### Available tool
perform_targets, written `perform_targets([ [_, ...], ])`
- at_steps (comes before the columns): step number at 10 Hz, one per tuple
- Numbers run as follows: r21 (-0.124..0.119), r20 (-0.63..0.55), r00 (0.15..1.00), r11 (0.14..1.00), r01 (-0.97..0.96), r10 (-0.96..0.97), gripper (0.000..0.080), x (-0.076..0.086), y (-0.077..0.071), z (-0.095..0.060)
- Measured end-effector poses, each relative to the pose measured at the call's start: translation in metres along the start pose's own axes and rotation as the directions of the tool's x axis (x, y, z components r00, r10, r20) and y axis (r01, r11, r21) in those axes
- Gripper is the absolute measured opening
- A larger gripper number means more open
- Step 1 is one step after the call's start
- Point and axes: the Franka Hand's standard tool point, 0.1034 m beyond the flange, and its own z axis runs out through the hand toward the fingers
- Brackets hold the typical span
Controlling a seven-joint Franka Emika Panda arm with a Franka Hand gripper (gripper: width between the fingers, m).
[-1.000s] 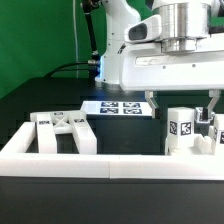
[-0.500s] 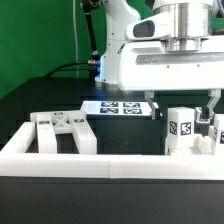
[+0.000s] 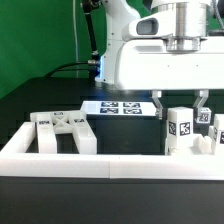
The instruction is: Assemble chair
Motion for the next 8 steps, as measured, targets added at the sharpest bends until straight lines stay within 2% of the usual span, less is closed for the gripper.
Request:
perform_targets([
  [1, 0.0, 0.0, 1.0, 1.0, 0.0, 0.0, 0.0291, 0.0, 0.0002, 0.0],
  [2, 0.0, 0.0, 1.0, 1.0, -0.002, 0.002, 0.0291, 0.0, 0.0001, 0.0],
  [5, 0.003, 0.002, 0.957, 0.957, -0.289, 0.289, 0.0291, 0.003, -0.0026, 0.0012],
  [8, -0.004, 0.002, 0.791, 0.791, -0.611, 0.611, 0.0291, 0.0044, -0.0051, 0.0016],
])
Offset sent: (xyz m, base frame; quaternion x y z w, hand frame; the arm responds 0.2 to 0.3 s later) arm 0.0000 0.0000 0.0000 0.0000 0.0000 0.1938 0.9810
